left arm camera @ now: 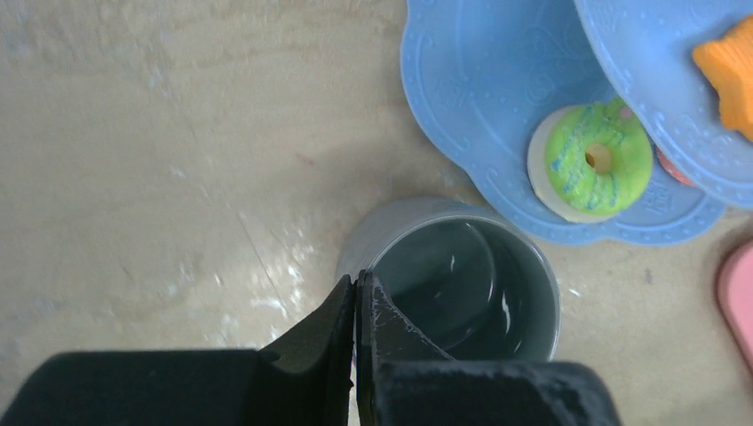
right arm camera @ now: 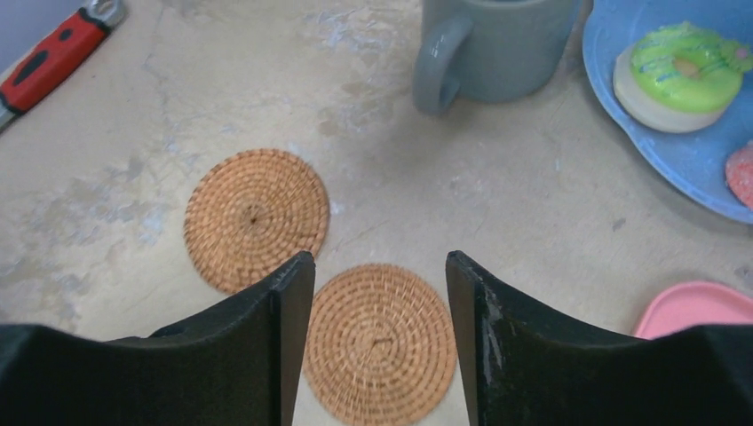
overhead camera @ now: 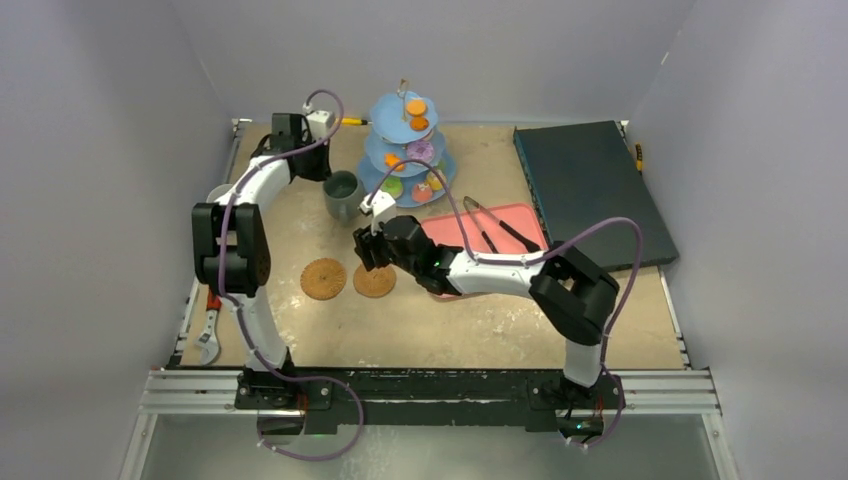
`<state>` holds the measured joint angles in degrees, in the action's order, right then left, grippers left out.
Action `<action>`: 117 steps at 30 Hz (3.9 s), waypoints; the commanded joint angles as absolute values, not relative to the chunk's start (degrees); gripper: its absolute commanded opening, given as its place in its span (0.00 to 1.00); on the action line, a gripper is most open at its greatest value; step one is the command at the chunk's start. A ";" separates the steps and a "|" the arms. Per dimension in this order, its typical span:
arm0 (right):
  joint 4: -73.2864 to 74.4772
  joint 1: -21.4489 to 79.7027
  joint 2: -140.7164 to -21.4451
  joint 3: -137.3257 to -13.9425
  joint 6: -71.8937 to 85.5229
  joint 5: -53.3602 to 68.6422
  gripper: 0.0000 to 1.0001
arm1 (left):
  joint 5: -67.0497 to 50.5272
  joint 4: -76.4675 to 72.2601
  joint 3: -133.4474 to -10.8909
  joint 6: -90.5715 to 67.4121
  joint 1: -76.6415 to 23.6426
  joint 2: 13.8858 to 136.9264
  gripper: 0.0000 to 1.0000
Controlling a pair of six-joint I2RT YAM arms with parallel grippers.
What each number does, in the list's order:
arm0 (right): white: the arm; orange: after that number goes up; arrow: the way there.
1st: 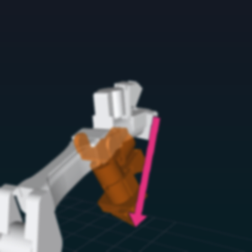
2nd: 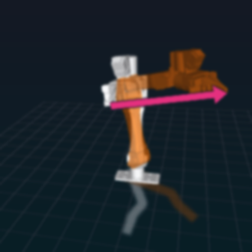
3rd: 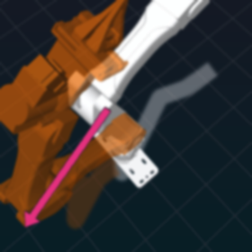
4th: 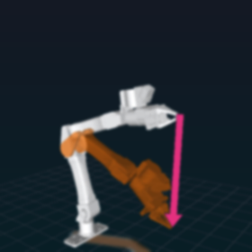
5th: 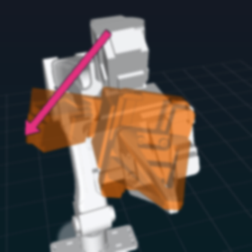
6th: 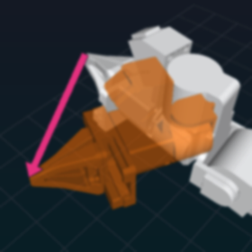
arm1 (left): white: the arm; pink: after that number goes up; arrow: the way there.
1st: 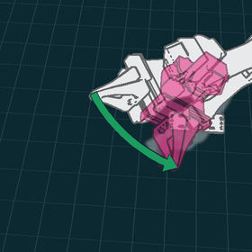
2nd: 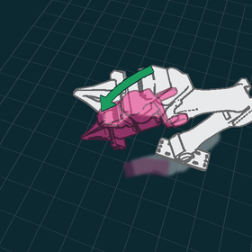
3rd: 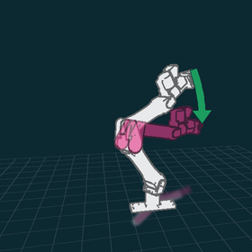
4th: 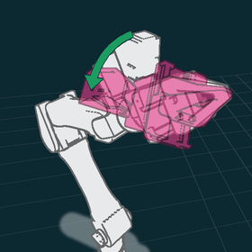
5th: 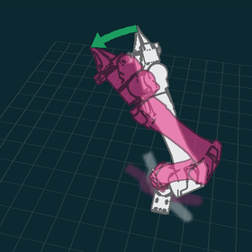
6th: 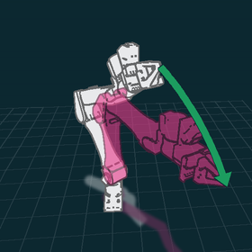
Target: Serve the afternoon tea
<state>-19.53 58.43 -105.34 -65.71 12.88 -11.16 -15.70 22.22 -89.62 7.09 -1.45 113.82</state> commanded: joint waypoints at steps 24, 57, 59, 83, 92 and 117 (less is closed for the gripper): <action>-2.29 56.00 -129.73 -100.08 -1.72 -18.07 0.64 | -7.23 35.29 -81.76 -8.33 -0.09 99.60 0.72; -6.58 55.10 -109.97 -88.76 3.85 -14.33 0.00 | -10.95 46.76 -98.77 1.83 11.28 100.18 0.89; -7.83 55.24 -106.35 -83.57 4.79 -12.93 0.00 | -10.94 47.36 -98.95 2.53 11.32 100.26 0.89; -14.54 64.29 -93.08 -58.93 12.44 -17.74 0.00 | -7.87 51.69 -100.70 8.48 12.69 99.47 0.88; -15.41 64.37 -95.37 -58.48 11.85 -18.45 0.00 | -5.88 53.36 -102.46 11.45 13.84 99.44 0.90; -9.75 65.36 -92.82 -60.07 10.75 -20.22 0.68 | -1.61 56.00 -106.18 20.56 22.51 102.25 0.91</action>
